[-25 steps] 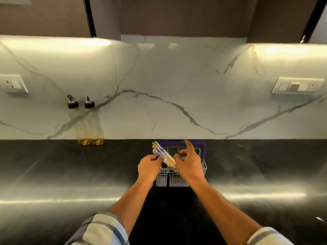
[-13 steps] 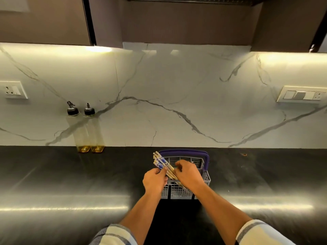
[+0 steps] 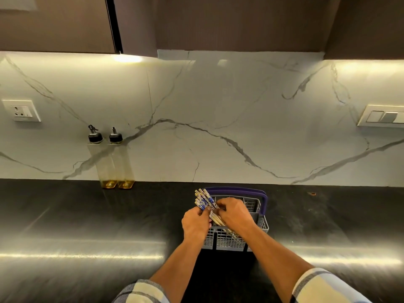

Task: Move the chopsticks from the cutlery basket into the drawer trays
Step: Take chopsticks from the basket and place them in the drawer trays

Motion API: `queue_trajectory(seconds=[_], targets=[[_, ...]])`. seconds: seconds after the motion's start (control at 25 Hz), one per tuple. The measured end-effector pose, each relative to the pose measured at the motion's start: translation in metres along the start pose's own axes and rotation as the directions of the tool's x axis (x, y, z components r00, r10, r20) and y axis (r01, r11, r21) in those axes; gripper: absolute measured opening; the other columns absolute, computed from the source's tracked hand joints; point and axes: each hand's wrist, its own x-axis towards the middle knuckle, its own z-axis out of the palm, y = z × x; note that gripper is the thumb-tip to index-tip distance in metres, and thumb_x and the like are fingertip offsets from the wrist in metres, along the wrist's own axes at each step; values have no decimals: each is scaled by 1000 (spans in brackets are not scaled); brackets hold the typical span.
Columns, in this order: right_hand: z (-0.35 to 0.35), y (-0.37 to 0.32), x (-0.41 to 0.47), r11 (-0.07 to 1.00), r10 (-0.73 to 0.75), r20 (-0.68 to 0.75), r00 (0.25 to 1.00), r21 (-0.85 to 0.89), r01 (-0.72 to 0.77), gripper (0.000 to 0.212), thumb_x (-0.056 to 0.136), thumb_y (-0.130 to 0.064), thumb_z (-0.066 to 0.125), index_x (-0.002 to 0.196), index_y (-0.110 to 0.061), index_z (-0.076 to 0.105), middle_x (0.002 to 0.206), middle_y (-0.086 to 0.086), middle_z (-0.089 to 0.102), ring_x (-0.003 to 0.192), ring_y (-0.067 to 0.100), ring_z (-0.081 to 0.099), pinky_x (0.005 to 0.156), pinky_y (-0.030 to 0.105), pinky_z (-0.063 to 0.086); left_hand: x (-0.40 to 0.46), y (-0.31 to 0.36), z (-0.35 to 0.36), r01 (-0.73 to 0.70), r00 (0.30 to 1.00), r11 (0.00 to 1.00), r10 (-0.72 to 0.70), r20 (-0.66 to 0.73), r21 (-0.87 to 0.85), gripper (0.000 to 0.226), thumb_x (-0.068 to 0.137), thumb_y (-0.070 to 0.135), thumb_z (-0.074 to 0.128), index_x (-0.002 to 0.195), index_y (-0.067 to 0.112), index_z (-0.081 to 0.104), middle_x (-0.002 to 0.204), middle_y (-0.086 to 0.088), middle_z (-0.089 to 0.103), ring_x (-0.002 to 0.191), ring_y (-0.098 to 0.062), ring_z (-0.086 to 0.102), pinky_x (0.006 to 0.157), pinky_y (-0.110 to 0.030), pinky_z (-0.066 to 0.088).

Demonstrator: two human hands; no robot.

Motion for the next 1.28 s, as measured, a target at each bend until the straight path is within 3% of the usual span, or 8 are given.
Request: queue_trajectory(seconds=[0.12,0.28,0.44,0.68,0.8,1.0,1.16,1.28], targets=[[0,1,1,1000,20,-3,1000,3,-20,18,96,-25,58,110,-22,70,98,-2,72,77,8,67,69,23,56,-1,2,-3,5,1000,1000,-5,13,-16,15,95,24,63,81,24,70,82,-1,77,74,-14,75,74,-38,63],[-3,0,0,999,34,-4,999,14,-34,19,94,-28,63,110,-22,70,99,-1,71,79,8,67,74,26,58,-2,7,-9,-20,1000,999,20,6,-44,10,94,23,64,89,21,73,84,0,76,77,-11,75,71,-33,63],[-11,-5,-2,999,11,-13,1000,33,-11,19,91,-31,67,106,-23,74,101,-2,73,79,8,66,64,19,50,-2,16,-20,-18,1000,994,17,-9,-107,7,92,20,67,90,18,73,85,-2,77,79,-12,75,69,-29,62],[-33,-19,-13,986,5,-57,998,167,4,20,88,-32,71,105,-22,75,89,-8,70,73,4,63,61,16,45,-2,40,-47,22,999,959,-30,-23,-283,13,89,17,71,100,11,73,91,-7,76,88,-18,73,80,-38,62],[-51,-28,-20,958,19,-121,993,288,17,19,87,-30,73,102,-20,75,84,-7,70,71,9,65,64,20,51,-3,67,-67,-31,1000,964,29,-10,-264,21,89,18,71,107,9,71,96,-9,74,92,-21,72,85,-42,60],[-90,-42,-37,878,9,-202,979,471,89,18,82,-27,78,97,-18,76,86,-1,76,81,16,73,78,27,60,-21,126,-111,-163,984,965,175,42,-206,5,93,13,64,96,11,67,96,-14,72,86,-28,74,81,-44,61],[-116,-43,-62,744,-6,-173,985,657,120,7,80,-17,78,86,-16,76,86,7,77,83,22,75,84,36,61,-33,146,-144,-238,956,970,244,162,-57,13,91,13,67,103,7,69,99,-16,74,83,-29,76,73,-44,63],[-112,-31,-83,673,40,-96,995,738,44,9,79,-14,79,86,-10,76,85,13,77,84,29,76,84,40,61,-43,139,-155,-214,943,976,214,254,-26,20,88,12,70,106,4,68,100,-19,74,84,-31,76,74,-45,63]])
